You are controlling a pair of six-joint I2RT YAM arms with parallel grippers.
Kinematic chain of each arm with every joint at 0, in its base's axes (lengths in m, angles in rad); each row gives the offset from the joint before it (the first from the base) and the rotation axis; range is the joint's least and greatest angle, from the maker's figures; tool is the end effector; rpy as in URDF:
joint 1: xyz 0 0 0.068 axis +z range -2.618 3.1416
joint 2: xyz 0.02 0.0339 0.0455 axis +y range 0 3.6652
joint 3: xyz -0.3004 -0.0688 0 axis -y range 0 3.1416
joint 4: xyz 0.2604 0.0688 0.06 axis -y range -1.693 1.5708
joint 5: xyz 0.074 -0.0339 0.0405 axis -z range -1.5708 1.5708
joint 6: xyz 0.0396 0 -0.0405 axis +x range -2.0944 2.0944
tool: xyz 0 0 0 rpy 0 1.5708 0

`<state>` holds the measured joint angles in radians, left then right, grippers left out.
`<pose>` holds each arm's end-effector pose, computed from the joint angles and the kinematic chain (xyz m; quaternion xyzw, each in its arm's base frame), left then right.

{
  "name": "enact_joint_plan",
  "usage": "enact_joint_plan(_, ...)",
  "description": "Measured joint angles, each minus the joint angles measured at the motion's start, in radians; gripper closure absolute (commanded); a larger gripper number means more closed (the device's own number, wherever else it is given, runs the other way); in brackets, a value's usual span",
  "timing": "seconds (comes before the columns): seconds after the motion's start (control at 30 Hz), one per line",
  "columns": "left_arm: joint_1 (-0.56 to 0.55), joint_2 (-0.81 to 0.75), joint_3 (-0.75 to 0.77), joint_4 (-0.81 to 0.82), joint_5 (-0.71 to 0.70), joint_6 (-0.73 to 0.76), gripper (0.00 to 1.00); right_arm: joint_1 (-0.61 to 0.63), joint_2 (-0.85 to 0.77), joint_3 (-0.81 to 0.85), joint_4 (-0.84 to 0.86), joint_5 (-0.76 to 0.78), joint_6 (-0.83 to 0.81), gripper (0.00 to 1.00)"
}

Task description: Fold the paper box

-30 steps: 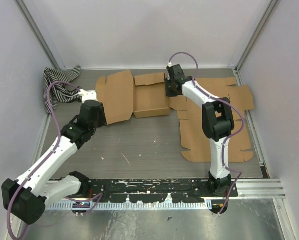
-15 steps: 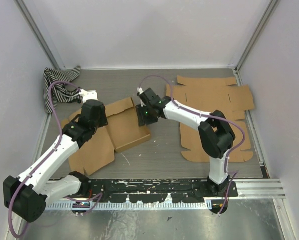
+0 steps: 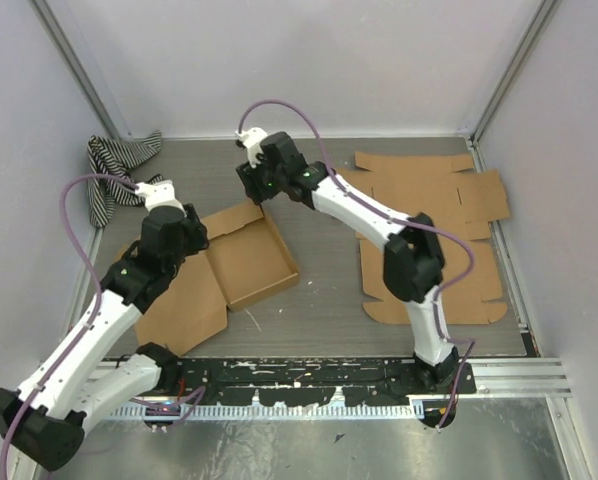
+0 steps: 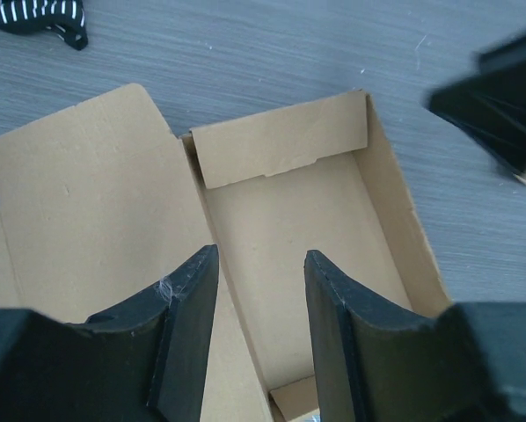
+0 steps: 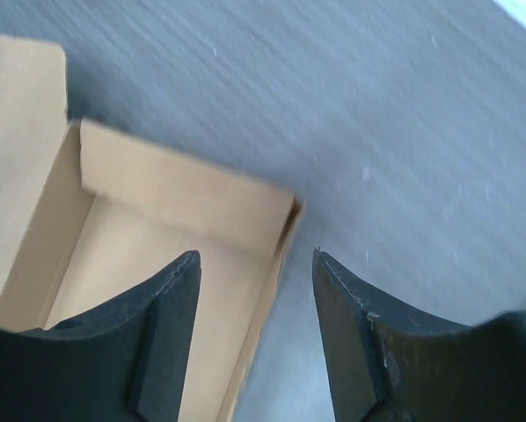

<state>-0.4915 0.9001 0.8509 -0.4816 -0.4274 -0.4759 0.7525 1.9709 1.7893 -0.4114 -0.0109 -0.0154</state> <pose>0.1763 -0.0758 0.3402 -0.0988 0.8489 -0.0629 0.5155 0.3634 0.3408 0.3387 -0.3331 0.8176 0.1737 0.4364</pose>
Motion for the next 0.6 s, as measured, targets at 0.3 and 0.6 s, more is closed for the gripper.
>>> enact_joint_plan(0.3, 0.000, -0.143, -0.010, -0.056, -0.013, -0.039, 0.50, -0.043, 0.378, 0.243, 0.031, -0.306, -0.222, 0.37)
enact_joint_plan(0.6, 0.000, -0.163, -0.052, -0.072, -0.023, -0.051, 0.50, -0.033, 0.403, 0.307, 0.022, -0.451, -0.344, 0.34)
